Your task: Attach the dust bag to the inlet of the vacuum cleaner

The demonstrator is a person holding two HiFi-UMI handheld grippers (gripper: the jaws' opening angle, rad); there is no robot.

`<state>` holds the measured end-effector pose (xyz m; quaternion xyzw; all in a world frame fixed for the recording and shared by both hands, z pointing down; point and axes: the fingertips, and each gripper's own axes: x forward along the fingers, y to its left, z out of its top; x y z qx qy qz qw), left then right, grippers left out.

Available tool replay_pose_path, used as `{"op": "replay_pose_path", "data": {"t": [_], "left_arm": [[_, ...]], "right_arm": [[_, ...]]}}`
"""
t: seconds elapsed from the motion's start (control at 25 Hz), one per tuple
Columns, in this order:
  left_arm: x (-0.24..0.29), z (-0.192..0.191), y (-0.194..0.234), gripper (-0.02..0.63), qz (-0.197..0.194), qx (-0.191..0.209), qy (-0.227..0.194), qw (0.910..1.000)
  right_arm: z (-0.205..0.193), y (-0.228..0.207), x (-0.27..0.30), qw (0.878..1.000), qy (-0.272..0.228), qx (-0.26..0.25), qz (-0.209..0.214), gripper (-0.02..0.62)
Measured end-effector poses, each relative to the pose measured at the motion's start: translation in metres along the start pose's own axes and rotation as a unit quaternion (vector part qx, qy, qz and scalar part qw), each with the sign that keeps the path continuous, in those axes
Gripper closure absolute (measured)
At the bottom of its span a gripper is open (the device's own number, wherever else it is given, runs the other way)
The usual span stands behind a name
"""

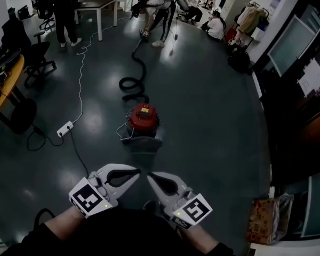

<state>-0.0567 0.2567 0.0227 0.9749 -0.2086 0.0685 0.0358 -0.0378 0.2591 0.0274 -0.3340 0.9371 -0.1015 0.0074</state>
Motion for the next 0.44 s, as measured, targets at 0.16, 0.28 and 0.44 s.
{"op": "replay_pose_path", "data": {"t": [0.16, 0.28, 0.44], "left_arm": [[0.0000, -0.0005, -0.0007, 0.604, 0.000, 0.002, 0.003, 1.0000], [-0.0015, -0.0014, -0.0012, 0.604, 0.001, 0.001, 0.006, 1.0000], [-0.0042, -0.0041, -0.0019, 0.604, 0.003, -0.002, 0.008, 1.0000]], "right_arm": [[-0.0004, -0.0012, -0.0017, 1.000, 0.001, 0.001, -0.002, 0.594], [-0.0006, -0.0008, -0.0021, 1.000, 0.002, 0.000, -0.002, 0.594], [-0.0036, 0.0010, -0.0023, 1.000, 0.006, 0.001, -0.001, 0.594]]}}
